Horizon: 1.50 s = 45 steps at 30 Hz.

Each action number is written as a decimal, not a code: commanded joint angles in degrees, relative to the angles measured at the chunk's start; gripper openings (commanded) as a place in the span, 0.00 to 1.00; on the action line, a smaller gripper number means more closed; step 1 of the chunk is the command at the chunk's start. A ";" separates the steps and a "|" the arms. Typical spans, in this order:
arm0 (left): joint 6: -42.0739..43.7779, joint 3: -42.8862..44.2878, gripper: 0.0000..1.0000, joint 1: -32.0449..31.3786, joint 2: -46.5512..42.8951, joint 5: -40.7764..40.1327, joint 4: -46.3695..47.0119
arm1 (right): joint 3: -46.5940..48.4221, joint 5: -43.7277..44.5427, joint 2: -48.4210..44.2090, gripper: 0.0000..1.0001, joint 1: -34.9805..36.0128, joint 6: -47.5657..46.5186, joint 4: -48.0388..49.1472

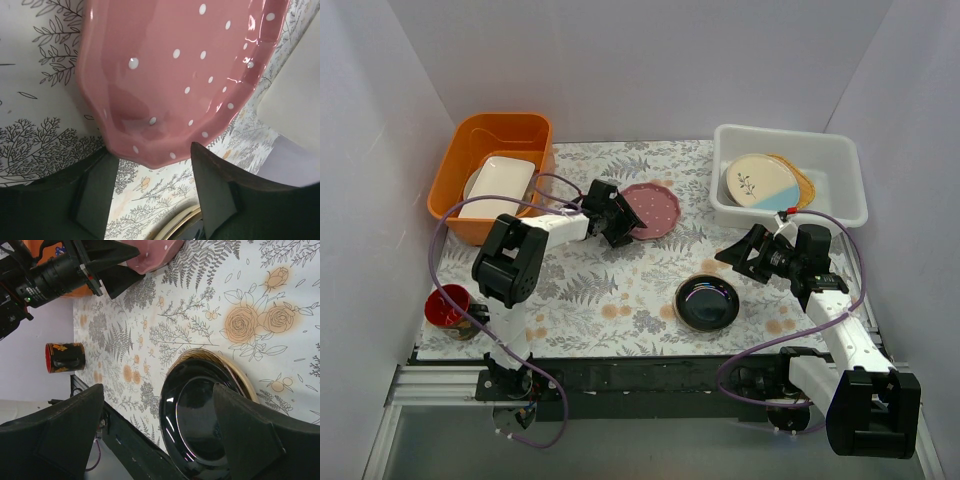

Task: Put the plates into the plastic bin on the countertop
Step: Pick up the plate at the center of the board.

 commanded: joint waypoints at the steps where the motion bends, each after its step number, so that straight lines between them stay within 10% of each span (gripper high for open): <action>1: 1.14 0.06 0.56 0.50 4.20 -3.98 -6.20 | 0.95 -1.49 -0.23 0.96 0.10 -0.26 2.18; 14: 2.46 2.53 0.00 1.38 9.75 -3.72 -9.54 | 0.87 -1.32 -0.49 0.96 0.10 -0.61 1.30; 45: 4.74 -18.30 0.00 3.14 -19.08 1.11 -0.94 | 1.30 2.64 12.68 0.93 10.90 2.73 15.71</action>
